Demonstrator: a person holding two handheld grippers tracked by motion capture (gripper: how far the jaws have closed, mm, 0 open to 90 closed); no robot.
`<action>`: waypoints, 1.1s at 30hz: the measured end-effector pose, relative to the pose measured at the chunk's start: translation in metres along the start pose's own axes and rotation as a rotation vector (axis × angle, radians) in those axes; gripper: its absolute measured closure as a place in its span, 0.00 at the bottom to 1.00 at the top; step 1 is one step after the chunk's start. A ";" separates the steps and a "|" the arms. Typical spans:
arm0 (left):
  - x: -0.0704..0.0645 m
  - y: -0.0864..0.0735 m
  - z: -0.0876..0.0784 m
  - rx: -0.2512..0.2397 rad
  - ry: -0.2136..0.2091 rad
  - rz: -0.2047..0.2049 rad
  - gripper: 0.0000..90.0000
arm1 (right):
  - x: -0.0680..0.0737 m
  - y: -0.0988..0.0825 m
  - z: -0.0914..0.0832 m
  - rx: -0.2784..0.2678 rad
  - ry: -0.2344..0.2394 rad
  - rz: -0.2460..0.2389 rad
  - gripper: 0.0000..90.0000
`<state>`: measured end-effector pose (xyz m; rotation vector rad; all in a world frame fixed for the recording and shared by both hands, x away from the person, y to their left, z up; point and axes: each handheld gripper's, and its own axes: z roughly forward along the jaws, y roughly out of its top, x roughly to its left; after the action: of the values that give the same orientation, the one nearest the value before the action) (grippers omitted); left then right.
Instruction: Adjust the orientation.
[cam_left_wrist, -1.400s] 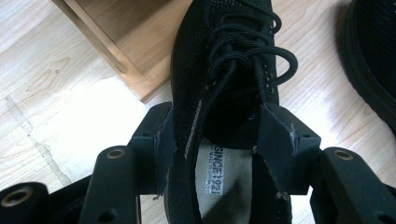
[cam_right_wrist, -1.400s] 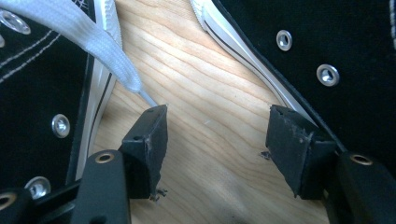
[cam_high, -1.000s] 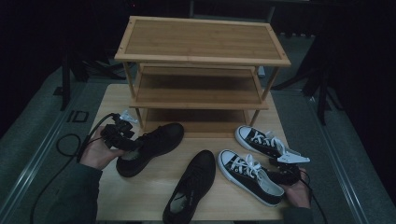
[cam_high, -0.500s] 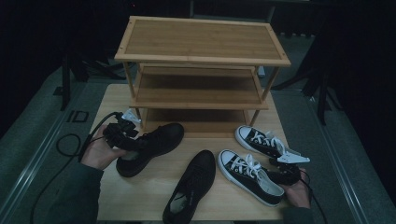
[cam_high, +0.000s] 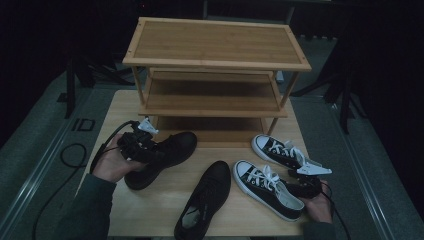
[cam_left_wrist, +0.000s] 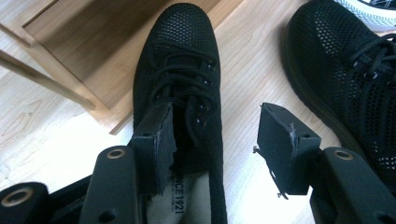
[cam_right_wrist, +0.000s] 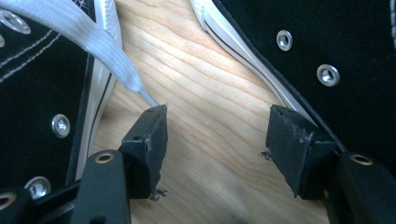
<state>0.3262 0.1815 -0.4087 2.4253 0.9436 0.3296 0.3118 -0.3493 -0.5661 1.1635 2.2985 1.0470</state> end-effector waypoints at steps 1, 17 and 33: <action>-0.001 0.001 0.000 0.004 -0.003 0.001 0.51 | 0.000 0.000 0.000 0.000 0.000 0.000 0.43; -0.008 0.006 0.009 0.015 -0.029 0.028 0.52 | 0.000 0.000 0.000 0.001 0.000 -0.001 0.43; -0.014 0.009 0.017 0.022 -0.049 0.041 0.52 | 0.000 0.000 0.000 0.001 -0.001 -0.004 0.42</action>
<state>0.3275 0.1602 -0.4183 2.4641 0.8813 0.2747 0.3118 -0.3492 -0.5661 1.1592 2.3000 1.0440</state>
